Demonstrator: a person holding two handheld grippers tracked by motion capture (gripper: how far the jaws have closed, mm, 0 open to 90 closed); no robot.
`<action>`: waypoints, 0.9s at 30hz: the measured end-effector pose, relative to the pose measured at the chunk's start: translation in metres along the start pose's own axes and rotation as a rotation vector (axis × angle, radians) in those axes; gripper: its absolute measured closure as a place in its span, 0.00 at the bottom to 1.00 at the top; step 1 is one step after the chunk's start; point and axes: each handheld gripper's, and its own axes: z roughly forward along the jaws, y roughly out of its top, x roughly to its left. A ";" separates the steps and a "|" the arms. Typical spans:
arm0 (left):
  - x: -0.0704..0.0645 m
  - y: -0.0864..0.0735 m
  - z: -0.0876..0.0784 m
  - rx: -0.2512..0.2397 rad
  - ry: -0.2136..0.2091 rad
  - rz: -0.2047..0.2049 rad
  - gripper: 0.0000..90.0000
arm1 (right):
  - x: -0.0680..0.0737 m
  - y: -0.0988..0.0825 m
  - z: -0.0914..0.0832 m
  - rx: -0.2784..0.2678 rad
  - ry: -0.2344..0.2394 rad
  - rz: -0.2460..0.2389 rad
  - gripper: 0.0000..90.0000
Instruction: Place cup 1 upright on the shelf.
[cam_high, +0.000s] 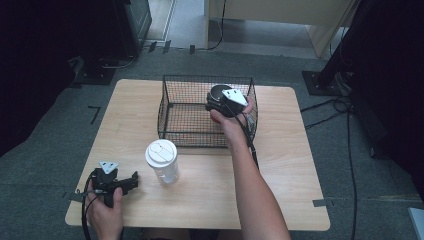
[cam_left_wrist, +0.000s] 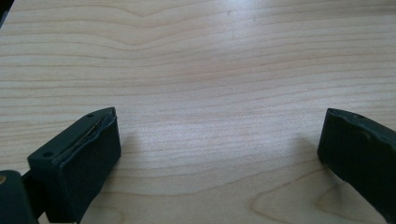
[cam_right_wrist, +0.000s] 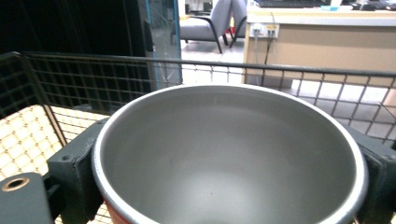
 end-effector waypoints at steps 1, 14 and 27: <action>0.000 0.000 0.000 0.000 0.000 0.000 0.00 | 0.000 0.000 0.000 0.000 0.000 0.000 0.08; 0.000 0.000 0.000 -0.001 -0.004 0.003 0.00 | -0.005 -0.003 0.007 0.090 -0.049 0.014 0.08; 0.000 0.000 0.000 -0.001 -0.004 0.003 0.00 | -0.006 -0.003 0.008 0.169 -0.035 0.042 0.07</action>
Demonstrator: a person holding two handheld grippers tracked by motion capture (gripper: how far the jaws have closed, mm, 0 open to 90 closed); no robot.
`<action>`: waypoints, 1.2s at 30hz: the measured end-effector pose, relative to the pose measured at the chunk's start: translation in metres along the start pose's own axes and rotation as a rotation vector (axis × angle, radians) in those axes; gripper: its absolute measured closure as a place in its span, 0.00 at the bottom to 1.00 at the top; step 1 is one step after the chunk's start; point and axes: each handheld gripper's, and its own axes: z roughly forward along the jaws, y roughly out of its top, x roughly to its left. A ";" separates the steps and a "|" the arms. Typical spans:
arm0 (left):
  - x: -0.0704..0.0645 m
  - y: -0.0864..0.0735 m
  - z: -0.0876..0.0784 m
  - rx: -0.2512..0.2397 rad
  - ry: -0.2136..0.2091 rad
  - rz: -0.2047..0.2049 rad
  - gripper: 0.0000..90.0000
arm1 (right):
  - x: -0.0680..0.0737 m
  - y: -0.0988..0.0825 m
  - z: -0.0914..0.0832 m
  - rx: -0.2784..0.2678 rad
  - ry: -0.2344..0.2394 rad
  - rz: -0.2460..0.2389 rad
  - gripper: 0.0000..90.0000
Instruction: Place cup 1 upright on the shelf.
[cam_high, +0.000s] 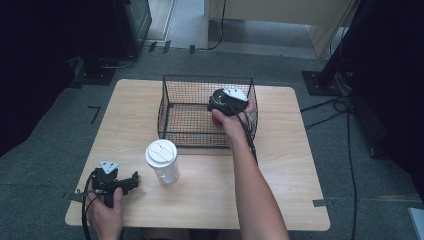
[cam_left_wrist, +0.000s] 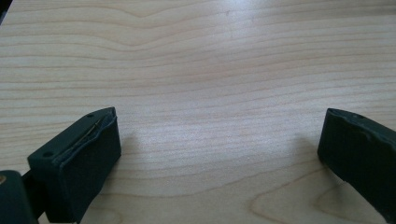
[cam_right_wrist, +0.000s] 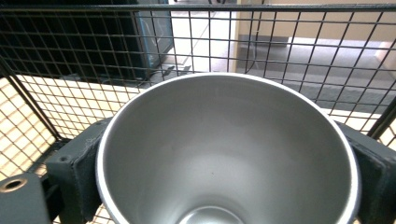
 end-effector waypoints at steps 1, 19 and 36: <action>0.000 0.000 0.000 0.000 0.000 -0.001 0.00 | 0.000 0.000 0.000 -0.002 0.006 0.011 0.06; 0.000 0.000 0.000 0.000 0.000 0.000 0.00 | 0.001 0.011 -0.017 -0.098 0.033 0.054 0.00; 0.000 0.000 0.000 0.000 0.000 0.000 0.00 | 0.005 0.039 -0.051 -0.206 0.089 0.028 0.00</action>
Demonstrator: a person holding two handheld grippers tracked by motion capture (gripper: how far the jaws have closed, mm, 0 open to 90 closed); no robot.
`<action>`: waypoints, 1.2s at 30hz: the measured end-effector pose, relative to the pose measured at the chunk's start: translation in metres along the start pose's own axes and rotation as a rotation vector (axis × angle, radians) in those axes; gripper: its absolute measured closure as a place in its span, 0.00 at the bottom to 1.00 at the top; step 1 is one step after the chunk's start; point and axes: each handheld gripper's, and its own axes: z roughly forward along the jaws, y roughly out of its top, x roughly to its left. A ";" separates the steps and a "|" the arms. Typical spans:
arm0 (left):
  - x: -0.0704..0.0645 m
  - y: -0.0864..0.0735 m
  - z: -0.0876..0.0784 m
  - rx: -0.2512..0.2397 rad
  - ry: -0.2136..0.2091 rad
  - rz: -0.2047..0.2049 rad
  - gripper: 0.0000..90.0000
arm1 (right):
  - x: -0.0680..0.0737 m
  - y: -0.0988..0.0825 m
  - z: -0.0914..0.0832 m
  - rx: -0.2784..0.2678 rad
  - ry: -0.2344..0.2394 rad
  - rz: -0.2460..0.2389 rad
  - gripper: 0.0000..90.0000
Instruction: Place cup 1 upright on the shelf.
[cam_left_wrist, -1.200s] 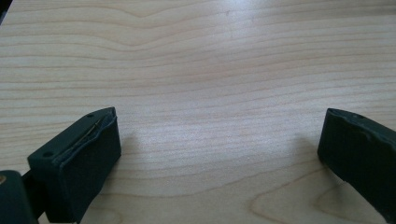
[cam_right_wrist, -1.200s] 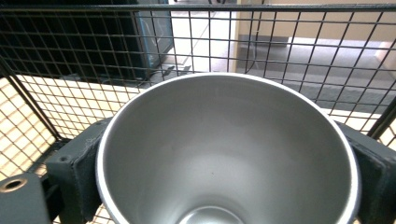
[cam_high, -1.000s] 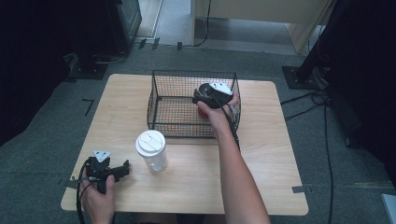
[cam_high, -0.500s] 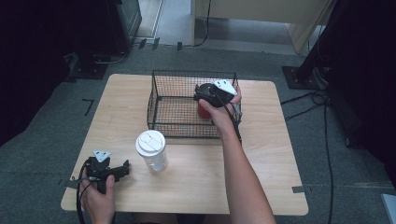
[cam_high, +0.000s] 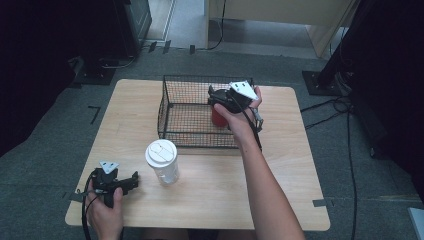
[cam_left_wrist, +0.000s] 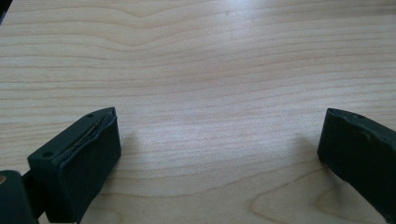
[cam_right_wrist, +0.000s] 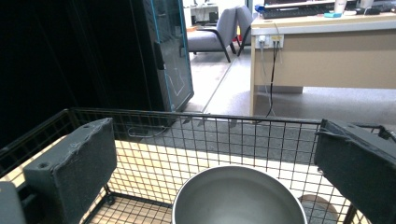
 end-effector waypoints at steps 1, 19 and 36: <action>0.000 0.000 0.000 0.000 0.000 -0.001 0.00 | 0.001 0.001 -0.002 -0.005 0.003 -0.001 0.00; -0.001 0.000 0.000 0.000 -0.004 0.003 0.00 | 0.014 -0.013 -0.066 0.024 0.082 -0.056 0.00; -0.001 0.000 0.000 0.002 -0.006 0.006 0.00 | 0.036 -0.035 -0.133 0.019 0.171 -0.108 0.00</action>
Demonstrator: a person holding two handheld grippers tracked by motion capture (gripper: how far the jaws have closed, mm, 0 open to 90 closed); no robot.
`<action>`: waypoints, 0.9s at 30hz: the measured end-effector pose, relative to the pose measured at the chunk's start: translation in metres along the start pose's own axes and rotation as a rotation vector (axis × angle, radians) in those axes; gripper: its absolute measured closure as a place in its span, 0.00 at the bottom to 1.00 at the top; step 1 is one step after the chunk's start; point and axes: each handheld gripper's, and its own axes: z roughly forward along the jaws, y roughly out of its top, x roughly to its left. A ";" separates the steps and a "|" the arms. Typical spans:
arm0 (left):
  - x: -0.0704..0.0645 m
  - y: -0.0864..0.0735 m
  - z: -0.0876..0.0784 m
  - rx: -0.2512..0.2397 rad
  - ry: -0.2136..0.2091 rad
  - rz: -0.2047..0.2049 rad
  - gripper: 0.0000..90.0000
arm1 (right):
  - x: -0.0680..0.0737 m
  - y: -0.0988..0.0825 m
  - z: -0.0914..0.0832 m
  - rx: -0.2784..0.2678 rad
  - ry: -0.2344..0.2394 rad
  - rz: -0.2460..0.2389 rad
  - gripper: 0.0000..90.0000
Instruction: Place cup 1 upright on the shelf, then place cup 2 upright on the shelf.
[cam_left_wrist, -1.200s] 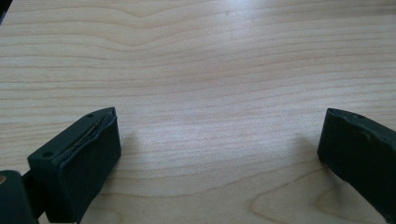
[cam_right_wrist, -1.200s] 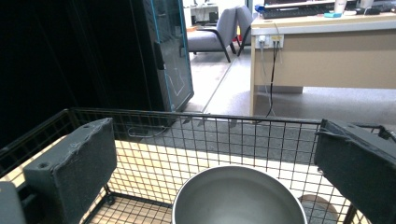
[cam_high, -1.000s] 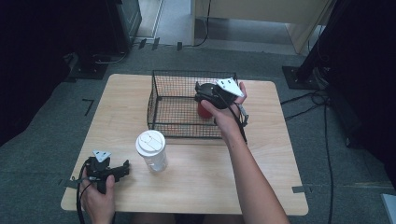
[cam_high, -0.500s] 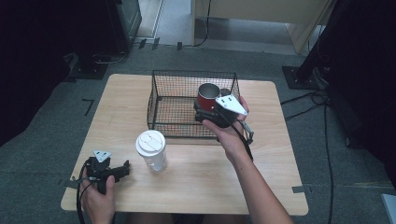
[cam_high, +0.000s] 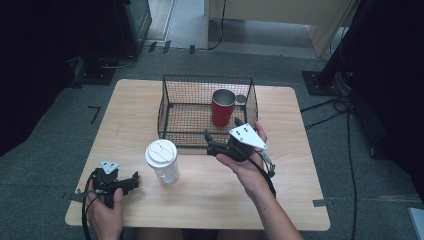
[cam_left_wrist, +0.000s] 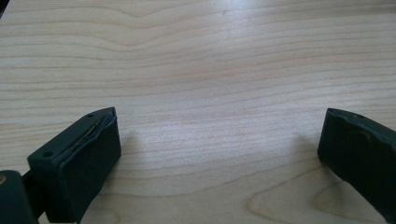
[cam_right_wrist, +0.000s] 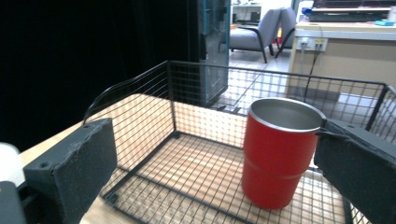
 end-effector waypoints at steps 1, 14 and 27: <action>0.000 0.000 0.000 0.000 0.000 0.001 0.00 | 0.000 0.000 0.000 0.000 0.000 0.000 0.00; 0.000 0.000 0.000 0.001 0.000 0.002 0.00 | 0.037 -0.021 -0.025 0.013 0.091 -0.039 0.00; -0.001 0.001 0.001 -0.003 -0.002 0.003 0.00 | 0.059 -0.047 -0.025 0.043 0.144 -0.047 0.00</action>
